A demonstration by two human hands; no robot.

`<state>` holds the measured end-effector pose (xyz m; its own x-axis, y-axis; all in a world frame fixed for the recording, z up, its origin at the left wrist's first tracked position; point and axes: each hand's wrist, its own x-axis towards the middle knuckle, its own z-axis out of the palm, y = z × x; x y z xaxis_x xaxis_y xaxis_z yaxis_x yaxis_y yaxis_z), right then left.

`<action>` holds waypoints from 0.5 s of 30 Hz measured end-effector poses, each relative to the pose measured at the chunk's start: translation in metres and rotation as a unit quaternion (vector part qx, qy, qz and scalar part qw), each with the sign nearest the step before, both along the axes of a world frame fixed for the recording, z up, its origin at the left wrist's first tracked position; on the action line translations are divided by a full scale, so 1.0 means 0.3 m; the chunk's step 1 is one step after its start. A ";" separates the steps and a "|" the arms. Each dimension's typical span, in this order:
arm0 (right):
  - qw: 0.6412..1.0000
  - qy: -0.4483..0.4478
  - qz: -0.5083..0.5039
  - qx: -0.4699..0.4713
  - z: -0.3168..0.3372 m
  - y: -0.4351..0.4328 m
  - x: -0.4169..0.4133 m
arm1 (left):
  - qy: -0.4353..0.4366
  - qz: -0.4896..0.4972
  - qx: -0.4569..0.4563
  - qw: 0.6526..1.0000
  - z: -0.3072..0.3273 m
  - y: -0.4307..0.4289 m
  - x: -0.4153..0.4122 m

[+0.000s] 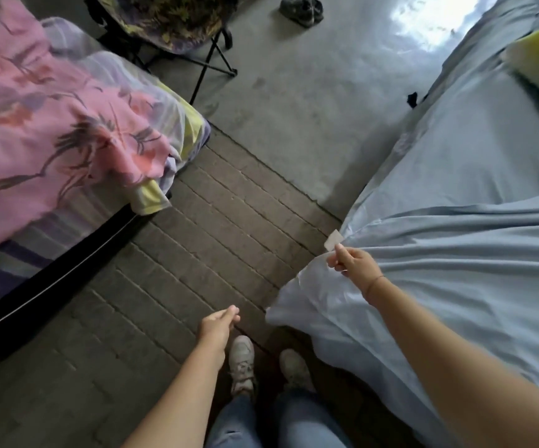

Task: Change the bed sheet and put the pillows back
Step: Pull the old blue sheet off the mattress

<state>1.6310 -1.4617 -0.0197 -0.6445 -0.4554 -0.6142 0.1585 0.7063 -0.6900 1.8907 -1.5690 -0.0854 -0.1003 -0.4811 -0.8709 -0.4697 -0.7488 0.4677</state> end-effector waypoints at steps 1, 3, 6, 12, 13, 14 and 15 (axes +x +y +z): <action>1.000 0.002 -0.014 -0.002 0.016 0.018 -0.008 | 0.005 -0.014 -0.004 1.000 0.015 -0.007 -0.014; 0.999 0.006 -0.049 -0.009 0.054 0.048 -0.030 | 0.019 -0.042 -0.008 0.999 0.048 -0.030 -0.051; 0.994 0.019 -0.106 -0.027 0.124 0.086 -0.069 | 0.041 -0.077 -0.013 0.996 0.120 -0.085 -0.119; 0.976 0.036 -0.204 -0.065 0.240 0.140 -0.180 | 0.117 -0.154 -0.055 0.980 0.285 -0.220 -0.341; 0.973 0.039 -0.216 -0.066 0.249 0.148 -0.202 | 0.129 -0.167 -0.060 0.976 0.311 -0.238 -0.392; 0.970 0.039 -0.231 -0.069 0.257 0.154 -0.224 | 0.139 -0.181 -0.062 0.972 0.334 -0.254 -0.444; 0.966 0.039 -0.246 -0.073 0.262 0.156 -0.247 | 0.150 -0.195 -0.065 0.967 0.354 -0.268 -0.500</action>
<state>1.5568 -1.4149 0.0588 -0.8469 -0.1598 -0.5071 0.3937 0.4527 -0.8001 1.7408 -1.6493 0.0209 -0.5350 -0.4597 -0.7088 -0.5327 -0.4676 0.7054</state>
